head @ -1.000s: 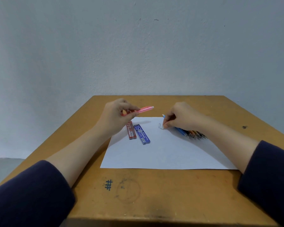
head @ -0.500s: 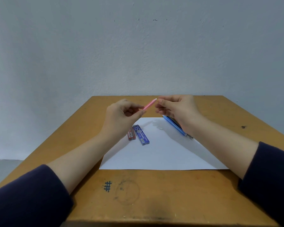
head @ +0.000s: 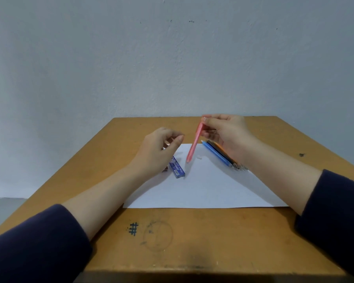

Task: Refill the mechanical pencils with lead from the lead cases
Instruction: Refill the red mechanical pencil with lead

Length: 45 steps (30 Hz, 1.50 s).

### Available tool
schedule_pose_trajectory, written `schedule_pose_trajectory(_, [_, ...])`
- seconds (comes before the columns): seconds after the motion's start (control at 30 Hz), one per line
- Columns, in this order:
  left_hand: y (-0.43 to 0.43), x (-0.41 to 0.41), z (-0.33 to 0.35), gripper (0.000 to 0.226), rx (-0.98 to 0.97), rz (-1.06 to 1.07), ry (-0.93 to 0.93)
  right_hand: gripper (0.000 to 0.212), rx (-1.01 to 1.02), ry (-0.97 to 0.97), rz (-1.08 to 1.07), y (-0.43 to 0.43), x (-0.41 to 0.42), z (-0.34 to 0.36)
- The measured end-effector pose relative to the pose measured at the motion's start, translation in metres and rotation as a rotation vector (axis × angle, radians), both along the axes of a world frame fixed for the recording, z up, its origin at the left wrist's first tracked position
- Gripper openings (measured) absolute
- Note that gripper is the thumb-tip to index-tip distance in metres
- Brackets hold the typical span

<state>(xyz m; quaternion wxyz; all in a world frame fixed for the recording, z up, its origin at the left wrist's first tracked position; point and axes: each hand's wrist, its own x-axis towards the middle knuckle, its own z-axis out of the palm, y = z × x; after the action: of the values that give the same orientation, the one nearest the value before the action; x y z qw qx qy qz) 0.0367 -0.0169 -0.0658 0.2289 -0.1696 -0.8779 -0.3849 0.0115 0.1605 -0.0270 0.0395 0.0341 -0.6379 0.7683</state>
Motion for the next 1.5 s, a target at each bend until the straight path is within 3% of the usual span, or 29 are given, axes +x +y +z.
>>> schedule_pose_trajectory(0.1, [-0.011,-0.004,-0.003,0.046,-0.156,0.005,-0.140,0.009,0.158,-0.063,0.029,0.009,-0.005,-0.001])
schedule_pose_trajectory(0.27, [-0.013,0.004,0.001,0.106,-0.402,-0.065,-0.443,0.009,0.552,-0.094,0.015,0.014,-0.007,-0.003])
schedule_pose_trajectory(0.33, [-0.012,0.006,0.001,0.115,-0.496,-0.078,-0.527,0.009,0.650,-0.112,0.040,0.012,-0.007,-0.004])
schedule_pose_trajectory(0.53, [-0.010,0.007,0.001,0.105,-0.654,-0.063,-0.557,0.008,0.827,-0.108,0.084,0.011,-0.009,-0.010])
schedule_pose_trajectory(0.97, [-0.011,0.005,0.002,0.111,-0.676,-0.061,-0.562,0.009,1.120,-0.015,0.081,0.009,-0.008,-0.009])
schedule_pose_trajectory(1.17, [-0.018,0.001,0.008,0.126,-0.771,0.030,-0.479,0.016,1.057,0.013,0.013,0.011,-0.009,-0.007])
schedule_pose_trajectory(1.4, [-0.024,-0.003,0.009,0.097,-0.720,0.030,-0.395,0.019,0.942,0.141,-0.024,0.007,-0.006,-0.005])
schedule_pose_trajectory(1.5, [-0.025,-0.006,0.006,0.098,-0.662,0.015,-0.369,0.017,0.900,0.201,-0.001,0.002,0.000,-0.003])
